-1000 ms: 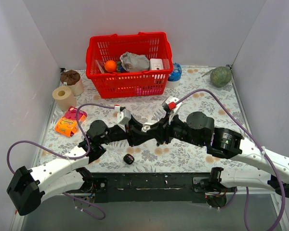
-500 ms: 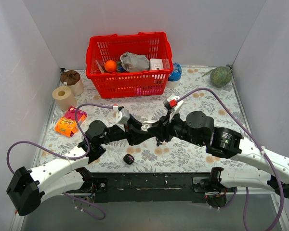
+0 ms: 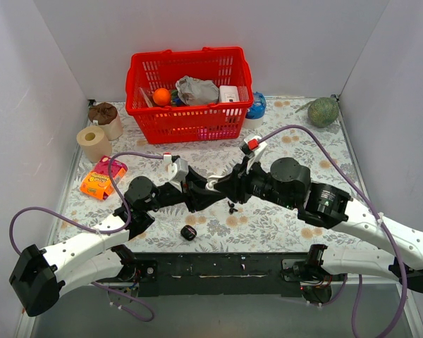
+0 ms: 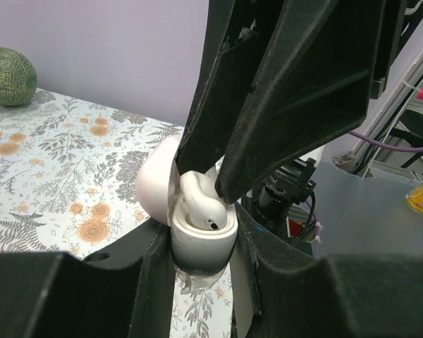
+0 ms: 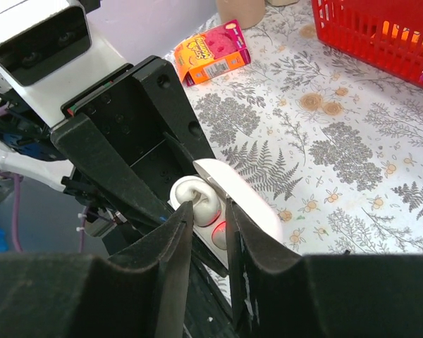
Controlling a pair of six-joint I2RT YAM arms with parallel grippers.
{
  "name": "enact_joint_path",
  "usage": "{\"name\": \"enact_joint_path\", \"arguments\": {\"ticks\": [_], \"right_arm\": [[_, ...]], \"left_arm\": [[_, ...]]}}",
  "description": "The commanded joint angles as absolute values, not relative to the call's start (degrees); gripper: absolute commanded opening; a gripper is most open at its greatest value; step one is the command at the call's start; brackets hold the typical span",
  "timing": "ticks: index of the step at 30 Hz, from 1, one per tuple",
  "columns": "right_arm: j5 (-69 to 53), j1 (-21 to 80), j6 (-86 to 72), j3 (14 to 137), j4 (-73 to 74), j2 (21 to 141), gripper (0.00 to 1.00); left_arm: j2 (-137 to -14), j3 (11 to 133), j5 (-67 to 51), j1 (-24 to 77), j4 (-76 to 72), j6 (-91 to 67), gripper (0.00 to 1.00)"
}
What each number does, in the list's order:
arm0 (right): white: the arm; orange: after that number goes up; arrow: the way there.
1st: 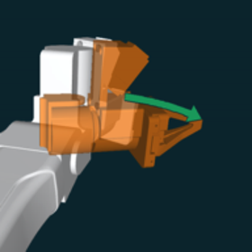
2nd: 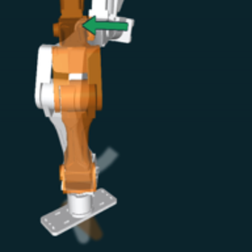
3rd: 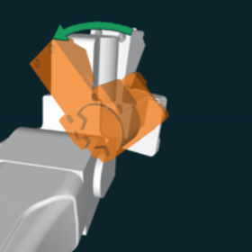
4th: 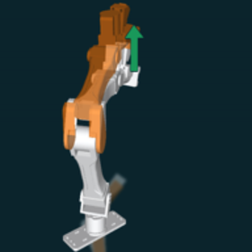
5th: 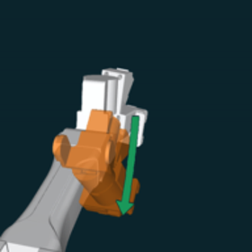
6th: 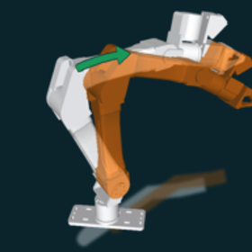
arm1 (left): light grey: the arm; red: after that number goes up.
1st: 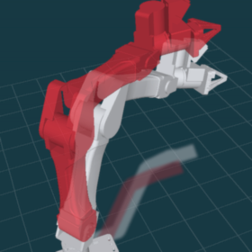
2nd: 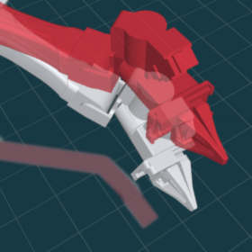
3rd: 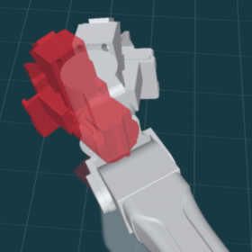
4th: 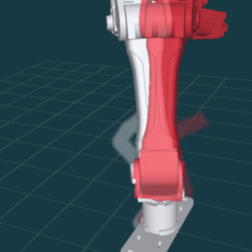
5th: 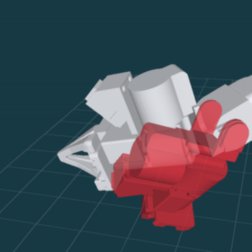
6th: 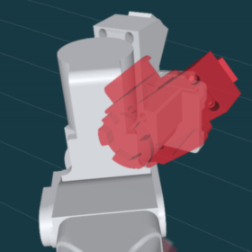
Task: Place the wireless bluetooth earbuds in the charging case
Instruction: Adjust the earbud with the charging case.
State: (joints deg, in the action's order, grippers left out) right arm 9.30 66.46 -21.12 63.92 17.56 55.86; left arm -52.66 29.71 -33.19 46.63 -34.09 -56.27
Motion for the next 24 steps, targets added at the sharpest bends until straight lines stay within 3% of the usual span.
{"name": "enact_joint_path", "arguments": {"ticks": [1,8,12,24], "right_arm": [[8.0,65.1,-22.8,64.2,13.4,57.1,0.29],[6.8,65.0,-22.4,64.1,13.5,57.9,0.15],[6.9,65.0,-21.8,63.6,13.3,57.5,0.02],[5.9,65.0,-18.5,61.6,11.0,54.0,0.01]], "left_arm": [[-51.0,29.5,-34.5,47.3,-36.9,-55.2,0.00],[-51.0,29.3,-34.3,47.3,-37.3,-54.9,0.00],[-51.1,29.0,-34.1,47.3,-37.5,-55.2,0.00],[-50.9,28.4,-33.0,47.3,-38.5,-56.4,0.00]]}}
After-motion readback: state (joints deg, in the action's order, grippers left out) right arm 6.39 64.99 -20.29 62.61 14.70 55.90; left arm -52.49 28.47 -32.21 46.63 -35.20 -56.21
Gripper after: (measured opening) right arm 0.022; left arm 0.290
